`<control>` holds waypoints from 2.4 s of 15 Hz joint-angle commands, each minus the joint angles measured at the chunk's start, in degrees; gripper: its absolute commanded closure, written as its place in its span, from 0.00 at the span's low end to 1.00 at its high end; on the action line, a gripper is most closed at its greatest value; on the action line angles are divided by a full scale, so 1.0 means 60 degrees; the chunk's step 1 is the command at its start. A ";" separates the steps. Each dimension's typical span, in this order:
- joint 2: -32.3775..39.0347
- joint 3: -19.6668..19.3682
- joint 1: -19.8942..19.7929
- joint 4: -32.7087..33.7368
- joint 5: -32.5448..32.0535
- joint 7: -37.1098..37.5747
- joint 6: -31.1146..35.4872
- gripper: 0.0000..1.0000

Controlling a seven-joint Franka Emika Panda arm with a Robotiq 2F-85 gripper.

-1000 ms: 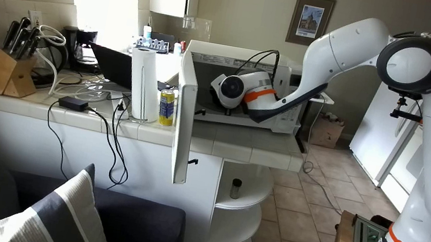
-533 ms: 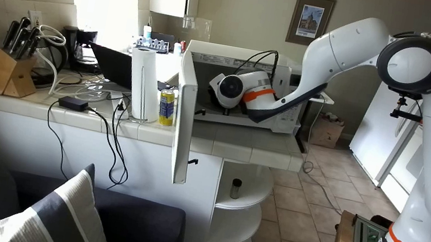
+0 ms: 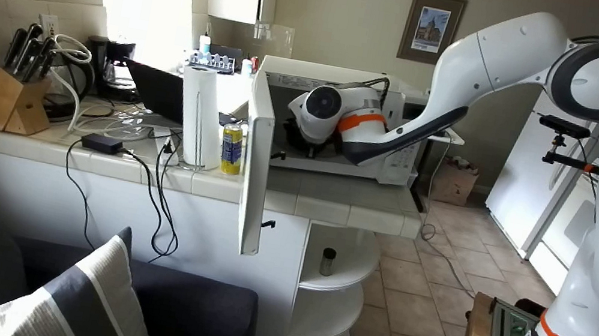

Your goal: Remove the black bowl from the microwave and put it on the microwave

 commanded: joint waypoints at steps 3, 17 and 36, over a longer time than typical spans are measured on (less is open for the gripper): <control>-0.1257 0.0144 0.0181 -0.1120 0.1627 -0.1529 -0.0454 0.98; -0.5153 0.0577 0.0962 -0.3802 0.2568 -0.4443 -0.0305 0.98; -0.7444 -0.0344 0.1279 -0.2383 0.4693 -0.7958 -0.1225 0.98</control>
